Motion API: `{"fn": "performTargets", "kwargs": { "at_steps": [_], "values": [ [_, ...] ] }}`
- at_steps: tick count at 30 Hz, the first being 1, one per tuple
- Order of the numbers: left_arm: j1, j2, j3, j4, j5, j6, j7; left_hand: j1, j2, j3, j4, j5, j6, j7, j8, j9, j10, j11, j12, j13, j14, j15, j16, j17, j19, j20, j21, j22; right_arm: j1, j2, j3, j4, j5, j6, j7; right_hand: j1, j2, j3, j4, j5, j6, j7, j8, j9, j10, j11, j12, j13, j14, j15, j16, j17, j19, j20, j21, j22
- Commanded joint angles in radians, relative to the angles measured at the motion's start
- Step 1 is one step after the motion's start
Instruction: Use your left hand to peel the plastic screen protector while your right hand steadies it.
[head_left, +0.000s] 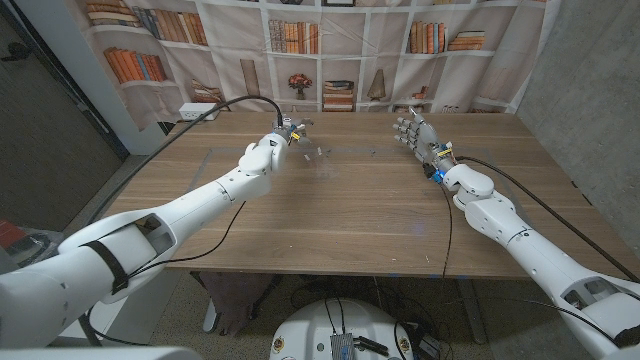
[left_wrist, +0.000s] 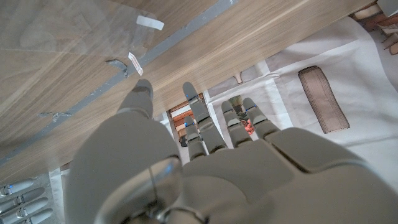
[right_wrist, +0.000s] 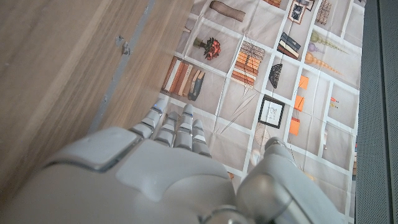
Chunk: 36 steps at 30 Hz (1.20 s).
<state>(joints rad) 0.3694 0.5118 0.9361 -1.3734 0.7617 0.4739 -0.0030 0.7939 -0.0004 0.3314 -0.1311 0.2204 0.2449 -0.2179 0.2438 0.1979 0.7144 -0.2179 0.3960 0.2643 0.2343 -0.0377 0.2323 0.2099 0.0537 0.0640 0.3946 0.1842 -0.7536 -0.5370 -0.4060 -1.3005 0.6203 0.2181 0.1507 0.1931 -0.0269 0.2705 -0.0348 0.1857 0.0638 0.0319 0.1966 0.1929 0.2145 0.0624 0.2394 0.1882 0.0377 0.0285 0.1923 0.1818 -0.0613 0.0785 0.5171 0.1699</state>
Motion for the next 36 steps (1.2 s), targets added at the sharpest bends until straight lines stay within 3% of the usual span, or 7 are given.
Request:
{"fn": "performTargets", "kwargs": {
  "at_steps": [1, 12, 16, 36],
  "values": [
    [0.015, -0.011, -0.012, 0.036, -0.017, -0.029, 0.041, 0.015, 0.001, 0.006, -0.003, 0.006, 0.014, -0.001, 0.004, 0.003, 0.023, 0.002, 0.010, 0.006, 0.019, -0.148, 0.005, 0.004, 0.014, -0.001, 0.001, 0.003, 0.002, -0.002, -0.002, -0.002, -0.004, 0.001, 0.003, 0.006, 0.002, 0.000, -0.004, -0.004, -0.001, -0.006, 0.002, 0.003, -0.001, -0.001, -0.003, 0.005, -0.011, 0.003, -0.003, 0.002, 0.003, 0.007, -0.003, 0.003],
    [0.006, -0.052, 0.009, 0.077, 0.003, -0.008, 0.054, 0.021, 0.001, 0.009, -0.004, 0.007, 0.015, -0.001, 0.001, 0.003, 0.045, 0.001, 0.019, 0.009, 0.032, -0.152, 0.004, 0.005, 0.032, -0.007, 0.003, 0.003, -0.009, -0.002, 0.002, -0.012, 0.000, 0.006, -0.002, 0.006, 0.003, -0.001, -0.006, -0.005, 0.000, -0.006, 0.003, 0.003, -0.001, -0.001, -0.003, 0.005, -0.011, 0.003, -0.003, 0.002, 0.004, 0.008, -0.008, 0.003],
    [-0.005, -0.078, 0.026, 0.109, 0.026, -0.006, 0.092, 0.025, 0.005, 0.012, -0.004, 0.007, 0.014, -0.001, 0.000, 0.003, 0.047, 0.001, 0.020, 0.009, 0.036, -0.155, 0.004, 0.006, 0.037, -0.010, 0.004, 0.004, -0.006, -0.002, 0.000, -0.008, -0.002, 0.011, 0.003, 0.006, 0.004, -0.002, -0.007, -0.005, 0.010, -0.022, 0.006, 0.003, 0.001, -0.001, -0.003, 0.005, -0.012, 0.003, -0.003, 0.002, 0.006, 0.008, -0.012, 0.003],
    [-0.016, -0.116, 0.042, 0.179, 0.019, -0.031, 0.110, 0.035, 0.010, 0.019, -0.005, 0.003, 0.027, 0.000, 0.002, 0.004, 0.055, 0.001, 0.023, 0.012, 0.045, -0.157, 0.001, 0.008, 0.050, -0.015, 0.003, 0.004, -0.011, -0.003, 0.000, -0.019, -0.002, 0.011, -0.003, 0.005, 0.005, -0.005, -0.010, -0.006, 0.004, -0.016, 0.004, 0.003, 0.000, -0.003, -0.004, 0.005, -0.014, 0.001, -0.003, 0.002, 0.007, 0.009, -0.022, 0.003]
  ]
}}
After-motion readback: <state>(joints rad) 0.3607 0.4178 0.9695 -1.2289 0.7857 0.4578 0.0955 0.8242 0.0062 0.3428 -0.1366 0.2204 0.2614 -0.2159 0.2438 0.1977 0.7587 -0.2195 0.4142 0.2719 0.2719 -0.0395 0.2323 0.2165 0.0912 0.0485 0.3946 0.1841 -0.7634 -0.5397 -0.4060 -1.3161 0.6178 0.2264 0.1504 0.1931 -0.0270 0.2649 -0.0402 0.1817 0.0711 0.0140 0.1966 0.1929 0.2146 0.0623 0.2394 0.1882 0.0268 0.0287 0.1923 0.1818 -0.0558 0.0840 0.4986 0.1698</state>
